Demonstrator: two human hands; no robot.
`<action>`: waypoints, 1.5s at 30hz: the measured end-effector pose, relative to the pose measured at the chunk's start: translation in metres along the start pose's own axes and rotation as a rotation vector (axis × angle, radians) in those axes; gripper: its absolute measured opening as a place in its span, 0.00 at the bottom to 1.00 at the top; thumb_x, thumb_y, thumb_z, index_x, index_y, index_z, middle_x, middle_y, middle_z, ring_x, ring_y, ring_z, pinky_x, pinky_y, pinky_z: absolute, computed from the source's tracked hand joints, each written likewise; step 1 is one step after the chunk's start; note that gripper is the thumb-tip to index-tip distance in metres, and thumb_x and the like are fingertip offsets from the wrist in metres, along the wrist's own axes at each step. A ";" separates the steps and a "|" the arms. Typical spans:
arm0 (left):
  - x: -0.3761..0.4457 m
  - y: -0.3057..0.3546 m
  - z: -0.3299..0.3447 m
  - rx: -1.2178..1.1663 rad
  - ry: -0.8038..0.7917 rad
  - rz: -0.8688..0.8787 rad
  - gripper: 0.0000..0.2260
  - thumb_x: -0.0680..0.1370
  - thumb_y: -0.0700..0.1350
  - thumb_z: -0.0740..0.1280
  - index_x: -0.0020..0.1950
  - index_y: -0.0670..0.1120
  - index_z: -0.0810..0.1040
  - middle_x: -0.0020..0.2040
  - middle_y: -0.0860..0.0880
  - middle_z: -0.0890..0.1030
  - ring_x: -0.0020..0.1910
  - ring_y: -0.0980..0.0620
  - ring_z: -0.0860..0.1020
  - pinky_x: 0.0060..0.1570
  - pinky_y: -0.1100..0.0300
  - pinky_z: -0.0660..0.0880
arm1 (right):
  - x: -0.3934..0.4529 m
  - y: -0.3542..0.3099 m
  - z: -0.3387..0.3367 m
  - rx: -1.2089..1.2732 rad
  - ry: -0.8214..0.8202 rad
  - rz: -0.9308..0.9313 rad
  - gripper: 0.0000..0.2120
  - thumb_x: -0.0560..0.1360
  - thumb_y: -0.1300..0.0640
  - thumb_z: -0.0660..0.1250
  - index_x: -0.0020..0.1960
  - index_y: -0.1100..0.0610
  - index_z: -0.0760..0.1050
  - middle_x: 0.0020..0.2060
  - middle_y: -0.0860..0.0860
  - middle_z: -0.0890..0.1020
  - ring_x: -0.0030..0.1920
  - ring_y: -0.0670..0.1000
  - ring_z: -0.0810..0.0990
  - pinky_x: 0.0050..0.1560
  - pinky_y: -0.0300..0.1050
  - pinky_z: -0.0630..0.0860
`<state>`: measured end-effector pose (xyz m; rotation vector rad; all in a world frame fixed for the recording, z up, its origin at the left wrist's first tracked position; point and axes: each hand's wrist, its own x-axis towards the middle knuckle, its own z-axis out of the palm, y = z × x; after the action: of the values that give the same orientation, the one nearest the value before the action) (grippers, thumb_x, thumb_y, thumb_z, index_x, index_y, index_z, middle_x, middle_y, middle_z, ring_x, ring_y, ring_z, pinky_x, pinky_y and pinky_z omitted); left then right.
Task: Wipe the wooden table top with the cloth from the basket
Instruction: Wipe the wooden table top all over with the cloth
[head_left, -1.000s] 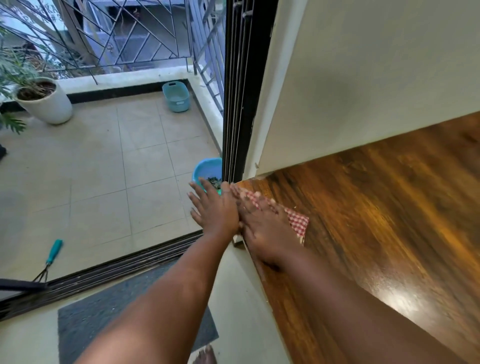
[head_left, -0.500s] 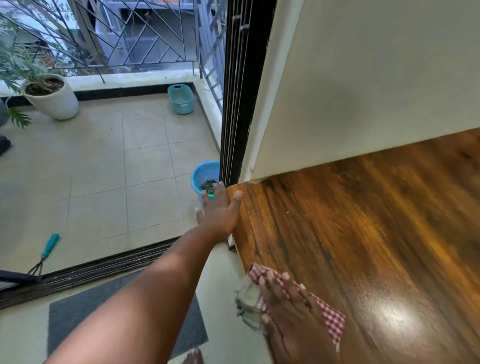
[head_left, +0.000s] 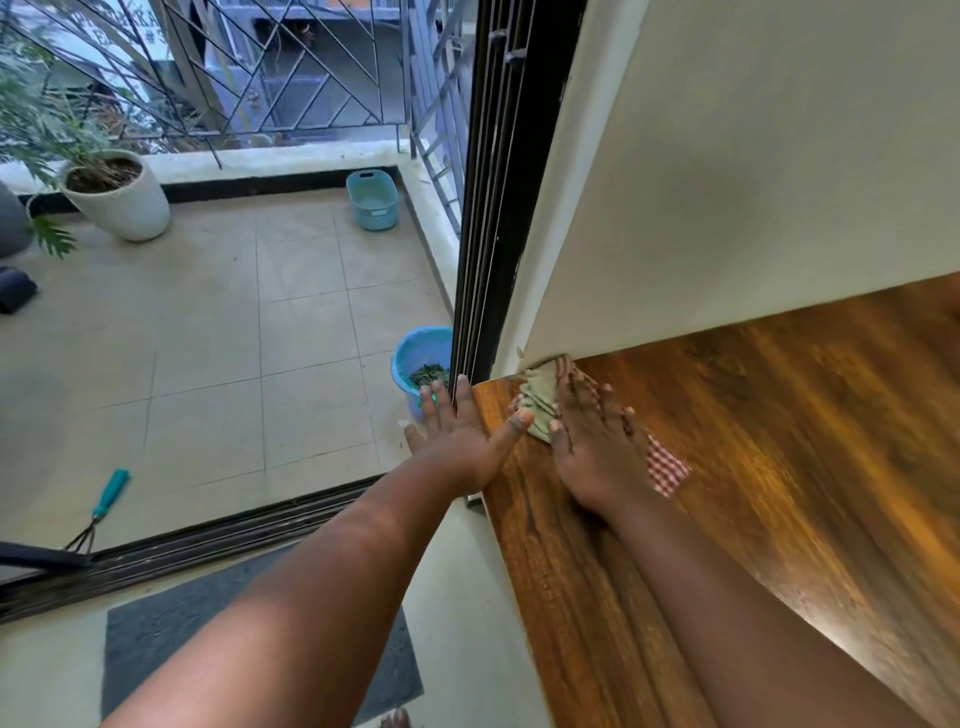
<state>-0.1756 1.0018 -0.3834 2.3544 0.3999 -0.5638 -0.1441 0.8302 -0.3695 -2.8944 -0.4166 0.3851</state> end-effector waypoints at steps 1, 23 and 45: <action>-0.001 0.000 0.000 0.008 0.003 0.000 0.55 0.57 0.81 0.35 0.76 0.51 0.29 0.76 0.44 0.29 0.73 0.46 0.27 0.69 0.38 0.34 | 0.004 -0.008 0.001 -0.012 0.004 -0.034 0.29 0.81 0.44 0.45 0.76 0.44 0.32 0.77 0.46 0.39 0.76 0.51 0.37 0.71 0.57 0.36; -0.002 -0.002 0.003 -0.033 0.042 0.030 0.61 0.54 0.84 0.34 0.77 0.48 0.33 0.78 0.45 0.36 0.73 0.44 0.28 0.71 0.36 0.34 | 0.008 -0.038 0.007 -0.078 -0.005 -0.248 0.30 0.79 0.45 0.48 0.77 0.42 0.38 0.77 0.42 0.43 0.75 0.46 0.38 0.70 0.48 0.33; -0.191 -0.008 0.155 0.014 0.519 0.149 0.32 0.74 0.69 0.46 0.77 0.63 0.46 0.80 0.47 0.44 0.76 0.49 0.32 0.71 0.41 0.34 | -0.246 0.023 0.052 0.021 0.058 -0.380 0.27 0.81 0.48 0.45 0.79 0.50 0.48 0.78 0.47 0.52 0.77 0.51 0.43 0.74 0.55 0.40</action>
<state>-0.3875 0.8777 -0.3983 2.4998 0.4428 0.1245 -0.3809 0.7427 -0.3679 -2.7123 -0.9236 0.2401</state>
